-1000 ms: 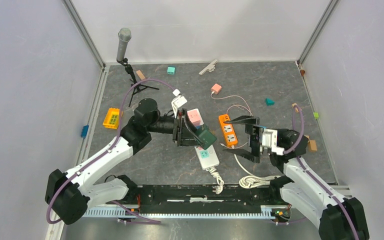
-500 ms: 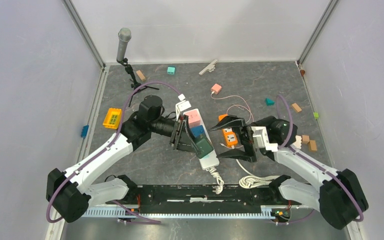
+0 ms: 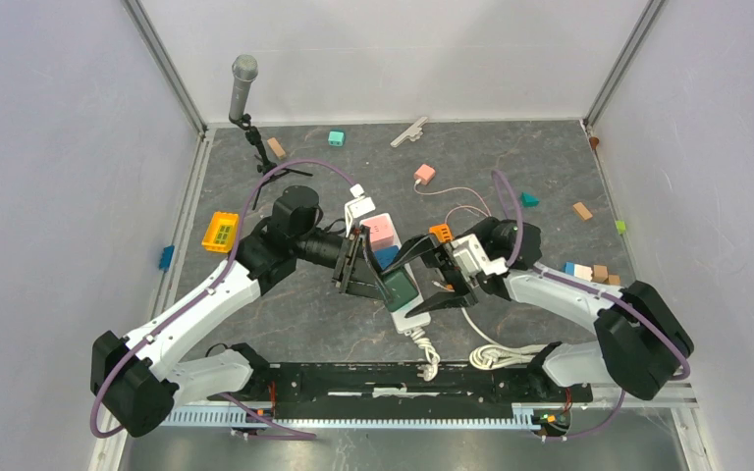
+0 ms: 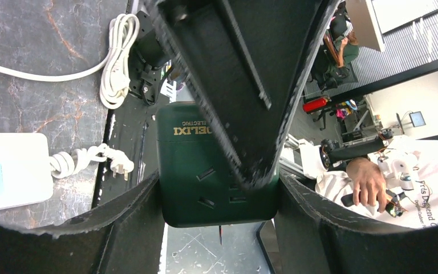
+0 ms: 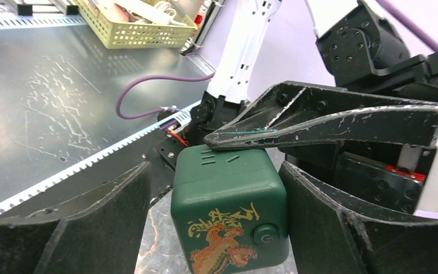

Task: Insert the plug
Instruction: Pick up the plug from the center of the board.

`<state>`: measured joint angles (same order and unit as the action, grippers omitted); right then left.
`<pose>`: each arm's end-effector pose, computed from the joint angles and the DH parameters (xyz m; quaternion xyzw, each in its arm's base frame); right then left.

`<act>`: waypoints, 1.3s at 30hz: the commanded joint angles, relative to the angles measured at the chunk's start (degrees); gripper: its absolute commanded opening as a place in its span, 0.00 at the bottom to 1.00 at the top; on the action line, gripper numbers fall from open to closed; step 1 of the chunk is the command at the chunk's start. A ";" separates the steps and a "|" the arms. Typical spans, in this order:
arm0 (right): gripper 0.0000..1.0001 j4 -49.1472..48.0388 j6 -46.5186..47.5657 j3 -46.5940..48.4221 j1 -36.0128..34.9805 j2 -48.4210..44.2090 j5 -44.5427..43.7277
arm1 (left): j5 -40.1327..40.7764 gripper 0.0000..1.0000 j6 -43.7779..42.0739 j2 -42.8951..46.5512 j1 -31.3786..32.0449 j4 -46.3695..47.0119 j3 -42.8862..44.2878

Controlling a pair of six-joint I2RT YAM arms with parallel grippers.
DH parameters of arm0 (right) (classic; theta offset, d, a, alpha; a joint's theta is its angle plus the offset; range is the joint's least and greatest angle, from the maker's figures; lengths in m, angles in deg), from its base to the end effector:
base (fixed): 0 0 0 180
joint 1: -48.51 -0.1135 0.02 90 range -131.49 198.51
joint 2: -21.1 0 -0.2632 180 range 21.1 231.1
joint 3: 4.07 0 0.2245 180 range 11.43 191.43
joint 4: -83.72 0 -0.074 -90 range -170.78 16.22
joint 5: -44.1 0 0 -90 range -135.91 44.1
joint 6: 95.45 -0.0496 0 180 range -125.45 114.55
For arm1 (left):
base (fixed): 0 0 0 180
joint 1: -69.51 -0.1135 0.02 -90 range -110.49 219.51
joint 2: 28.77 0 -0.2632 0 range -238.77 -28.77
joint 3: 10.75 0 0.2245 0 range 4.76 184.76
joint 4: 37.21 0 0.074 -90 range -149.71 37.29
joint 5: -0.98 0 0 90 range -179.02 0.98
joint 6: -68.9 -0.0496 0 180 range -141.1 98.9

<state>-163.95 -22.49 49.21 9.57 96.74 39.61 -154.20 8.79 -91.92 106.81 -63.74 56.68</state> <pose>0.1378 0.1749 0.3384 -0.6695 0.1548 0.5466 0.4786 0.1420 -0.1647 0.3292 0.3448 0.6787 -0.6324 0.1437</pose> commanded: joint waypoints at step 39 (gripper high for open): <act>0.00 -27.04 -19.94 3.51 8.05 5.99 -13.33 | 45.63 1.00 -14.24 13.50 -0.12 -6.48 4.30</act>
<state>-164.98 -40.35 55.04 14.01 105.68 34.36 -132.28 0.48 -82.55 106.77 -68.79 58.38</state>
